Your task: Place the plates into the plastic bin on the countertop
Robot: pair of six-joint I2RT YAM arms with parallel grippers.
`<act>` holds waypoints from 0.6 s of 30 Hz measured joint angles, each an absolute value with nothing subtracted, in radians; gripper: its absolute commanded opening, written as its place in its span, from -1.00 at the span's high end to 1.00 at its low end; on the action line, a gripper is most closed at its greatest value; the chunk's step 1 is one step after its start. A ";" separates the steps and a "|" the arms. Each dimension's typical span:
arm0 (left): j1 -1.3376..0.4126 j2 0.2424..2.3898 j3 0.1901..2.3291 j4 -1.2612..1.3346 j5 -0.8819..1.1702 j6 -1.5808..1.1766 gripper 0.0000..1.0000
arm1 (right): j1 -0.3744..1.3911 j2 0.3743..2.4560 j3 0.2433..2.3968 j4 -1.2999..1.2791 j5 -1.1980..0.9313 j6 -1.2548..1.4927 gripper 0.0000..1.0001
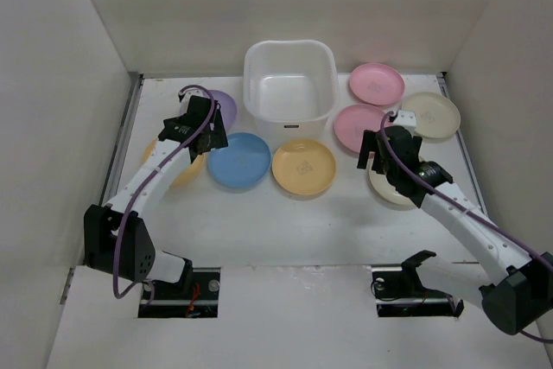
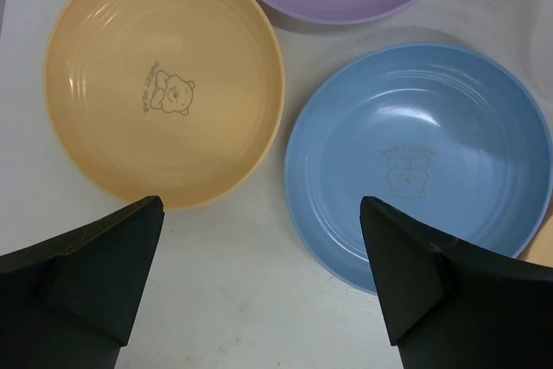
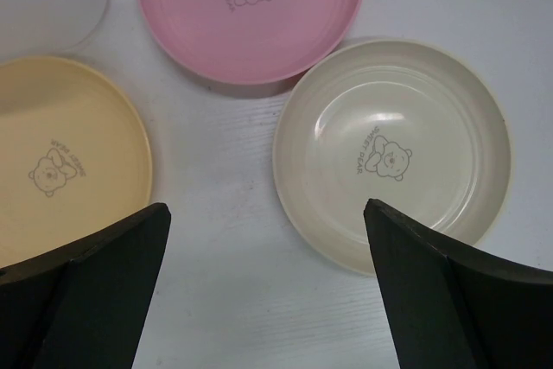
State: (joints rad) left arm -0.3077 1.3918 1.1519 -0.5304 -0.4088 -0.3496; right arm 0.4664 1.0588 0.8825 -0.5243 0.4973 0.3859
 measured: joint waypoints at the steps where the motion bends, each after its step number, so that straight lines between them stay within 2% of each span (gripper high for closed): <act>1: -0.308 1.391 1.152 -0.531 -0.409 -0.350 -1.00 | 0.466 1.057 0.883 -0.524 0.497 0.385 -1.00; 18: -0.310 1.308 1.118 -0.574 -0.445 -0.384 -1.00 | 0.500 1.040 0.870 -0.524 0.488 0.381 -1.00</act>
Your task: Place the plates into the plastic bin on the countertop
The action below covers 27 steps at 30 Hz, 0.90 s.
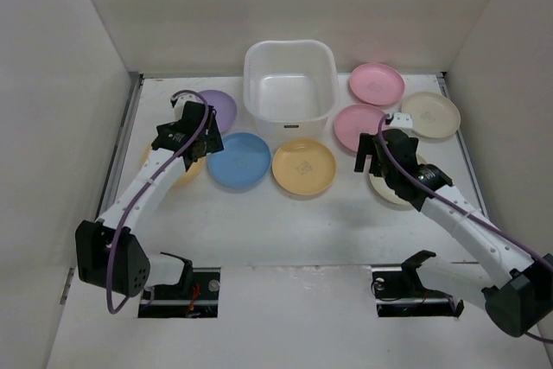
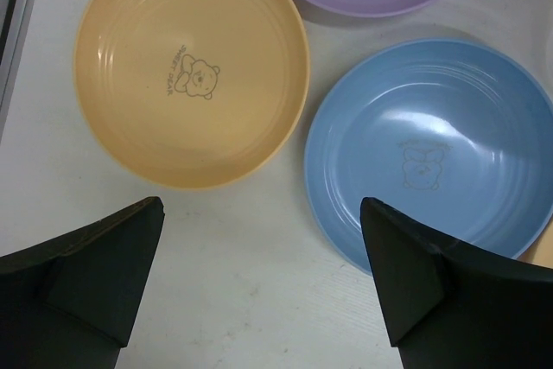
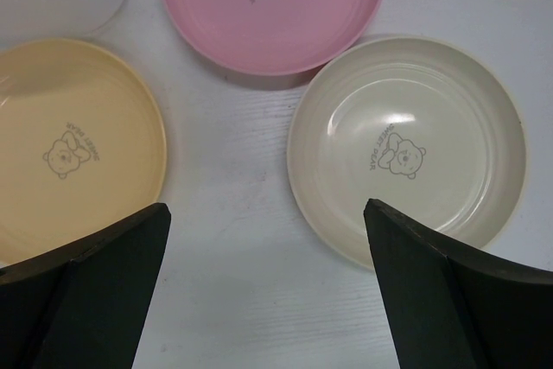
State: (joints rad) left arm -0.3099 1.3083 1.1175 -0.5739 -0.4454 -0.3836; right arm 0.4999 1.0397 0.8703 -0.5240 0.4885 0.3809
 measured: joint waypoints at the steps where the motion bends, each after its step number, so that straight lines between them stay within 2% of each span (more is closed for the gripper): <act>1: -0.310 1.304 1.111 -0.574 -0.446 -0.390 -1.00 | 0.504 1.038 0.870 -0.524 0.488 0.381 -1.00; 8: -0.245 1.215 1.020 -0.567 -0.394 -0.426 -0.98 | 0.531 0.994 0.852 -0.516 0.486 0.381 -1.00; 14: -0.032 1.219 0.973 -0.580 -0.375 -0.523 -0.70 | 0.564 0.986 0.841 -0.512 0.485 0.378 -1.00; 22: 0.182 1.238 0.849 -0.548 -0.282 -0.701 -0.61 | 0.584 0.948 0.814 -0.502 0.472 0.377 -1.00; 27: 0.274 1.262 0.780 -0.485 -0.199 -0.830 -0.47 | 0.584 0.935 0.808 -0.493 0.459 0.377 -1.00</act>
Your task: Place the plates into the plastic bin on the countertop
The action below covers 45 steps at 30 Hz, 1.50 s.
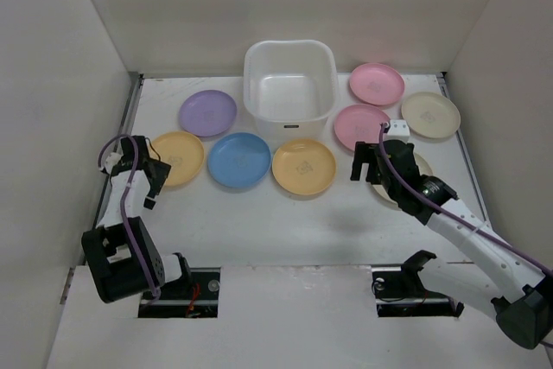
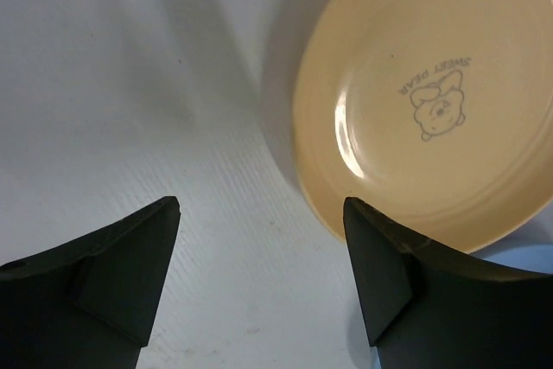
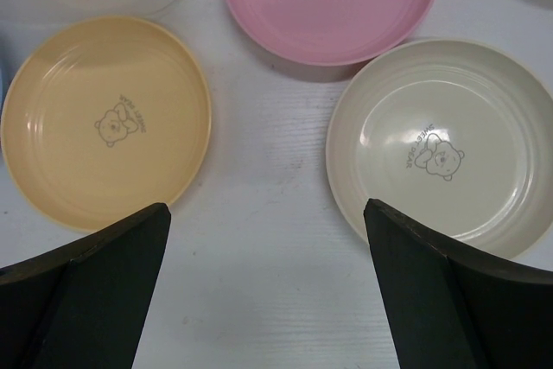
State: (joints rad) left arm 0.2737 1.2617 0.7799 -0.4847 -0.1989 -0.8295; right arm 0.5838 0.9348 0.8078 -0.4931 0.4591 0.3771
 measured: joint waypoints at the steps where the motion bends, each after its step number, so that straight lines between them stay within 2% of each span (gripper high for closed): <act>1: 0.287 1.273 0.770 -0.471 -0.184 -0.849 -0.45 | 0.584 0.934 0.807 -0.492 0.457 0.377 -1.00; 11: 0.347 1.425 0.757 -0.332 -0.091 -0.954 -0.12 | 0.584 0.933 0.803 -0.484 0.437 0.372 -1.00; 17: 0.349 1.495 0.778 -0.289 -0.073 -0.990 0.34 | 0.583 0.933 0.803 -0.477 0.429 0.370 -1.00; 21: 0.349 1.528 0.792 -0.264 -0.068 -1.007 0.80 | 0.583 0.927 0.803 -0.478 0.426 0.370 -1.00; 24: 0.352 1.534 0.793 -0.234 -0.049 -1.021 0.98 | 0.583 0.910 0.803 -0.478 0.426 0.370 -1.00; 29: 0.360 1.485 0.793 -0.228 -0.020 -1.013 1.00 | 0.583 0.888 0.803 -0.479 0.425 0.370 -1.00; 33: 0.361 1.290 0.807 -0.346 -0.030 -0.948 0.96 | 0.591 0.881 0.803 -0.479 0.425 0.371 -1.00; 37: 0.336 1.135 0.954 -0.464 -0.040 -0.845 0.94 | 0.617 0.879 0.803 -0.480 0.416 0.371 -1.00; 41: 0.191 1.132 1.160 -0.496 -0.066 -0.731 0.92 | 0.630 0.877 0.803 -0.480 0.413 0.371 -1.00; 45: -0.014 1.259 1.380 -0.517 -0.088 -0.616 0.90 | 0.630 0.882 0.804 -0.484 0.413 0.371 -1.00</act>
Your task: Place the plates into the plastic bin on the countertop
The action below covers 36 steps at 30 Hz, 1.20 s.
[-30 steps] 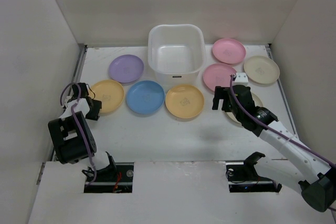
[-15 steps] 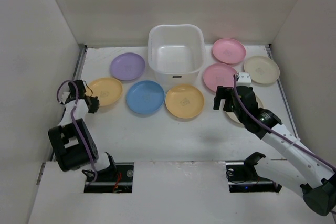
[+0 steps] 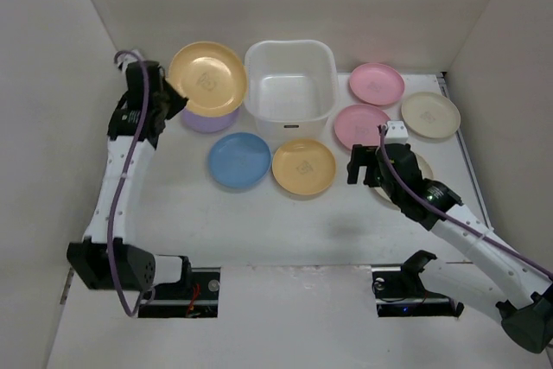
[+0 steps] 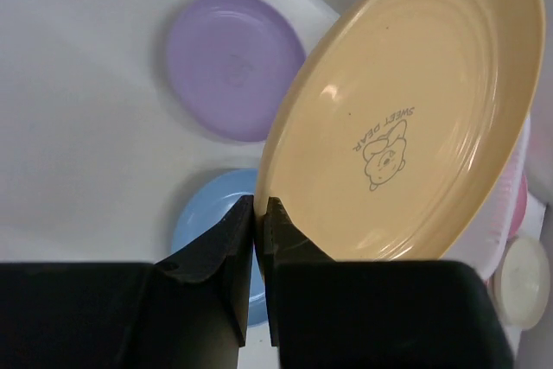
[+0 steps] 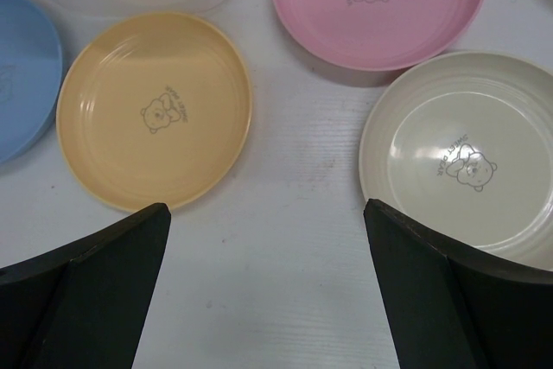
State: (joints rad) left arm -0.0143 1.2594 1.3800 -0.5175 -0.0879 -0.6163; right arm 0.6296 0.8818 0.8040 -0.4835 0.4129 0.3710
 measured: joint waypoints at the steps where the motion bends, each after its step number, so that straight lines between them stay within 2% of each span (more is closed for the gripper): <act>1: -0.055 1.308 1.438 -0.522 -0.092 -0.589 0.89 | 0.629 0.887 0.805 -0.484 0.413 0.371 -1.00; 7: -0.210 1.699 1.820 -0.522 -0.086 -0.447 0.90 | 0.594 0.957 0.851 -0.491 0.413 0.371 -1.00; 12: -0.254 1.993 2.099 -0.525 -0.065 -0.389 0.90 | 0.564 0.982 0.867 -0.490 0.419 0.371 -1.00; 16: -0.280 2.144 2.250 -0.529 -0.062 -0.339 0.90 | 0.550 1.021 0.870 -0.490 0.427 0.380 -1.00; 36: -0.404 2.424 2.347 -0.332 -0.128 -0.126 0.86 | 0.549 1.075 0.875 -0.509 0.438 0.416 -1.00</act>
